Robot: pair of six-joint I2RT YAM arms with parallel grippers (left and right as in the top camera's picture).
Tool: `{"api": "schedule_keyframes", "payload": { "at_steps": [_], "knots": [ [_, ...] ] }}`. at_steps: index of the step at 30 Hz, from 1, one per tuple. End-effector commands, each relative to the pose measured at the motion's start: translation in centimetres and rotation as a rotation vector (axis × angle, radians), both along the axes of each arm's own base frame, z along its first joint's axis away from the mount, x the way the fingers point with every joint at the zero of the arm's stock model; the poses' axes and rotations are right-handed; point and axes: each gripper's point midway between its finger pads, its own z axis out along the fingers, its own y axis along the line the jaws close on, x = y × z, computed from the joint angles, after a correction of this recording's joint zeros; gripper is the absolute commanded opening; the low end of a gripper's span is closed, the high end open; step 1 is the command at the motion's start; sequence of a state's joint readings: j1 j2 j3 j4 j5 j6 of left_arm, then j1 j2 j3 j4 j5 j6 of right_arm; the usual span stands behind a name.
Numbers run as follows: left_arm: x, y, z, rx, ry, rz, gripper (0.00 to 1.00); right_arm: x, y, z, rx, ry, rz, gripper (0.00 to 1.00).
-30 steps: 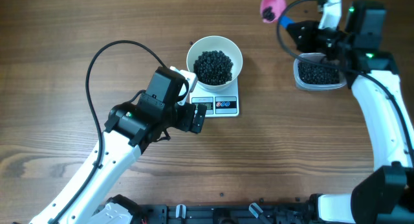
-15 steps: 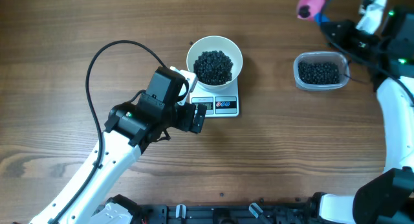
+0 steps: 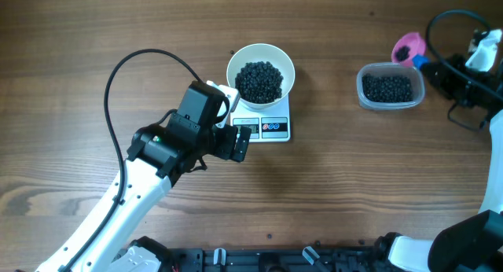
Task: Scoop item into bowl and weigh 150g on scale
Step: 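Dip the pink scoop into the black beans with the right gripper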
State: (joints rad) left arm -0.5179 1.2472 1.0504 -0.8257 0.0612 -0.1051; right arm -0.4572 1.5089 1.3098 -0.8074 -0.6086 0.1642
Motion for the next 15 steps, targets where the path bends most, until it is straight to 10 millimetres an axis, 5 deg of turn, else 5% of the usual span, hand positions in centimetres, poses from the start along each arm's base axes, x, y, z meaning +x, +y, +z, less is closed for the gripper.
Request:
{"api": "schedule_keyframes", "payload": {
  "at_steps": [1, 8, 15],
  "knots": [
    [0.3, -0.2, 1.0, -0.009, -0.026, -0.021, 1.0, -1.1, 0.6, 0.3, -0.118, -0.038, 0.147, 0.04],
    [0.3, -0.2, 1.0, -0.009, -0.026, -0.021, 1.0, -3.1, -1.5, -2.2, -0.372, 0.094, 0.215, 0.04],
    [0.3, -0.2, 1.0, -0.009, -0.026, -0.021, 1.0, -1.5, -0.5, -2.1, -0.581, 0.062, 0.342, 0.04]
  ]
}}
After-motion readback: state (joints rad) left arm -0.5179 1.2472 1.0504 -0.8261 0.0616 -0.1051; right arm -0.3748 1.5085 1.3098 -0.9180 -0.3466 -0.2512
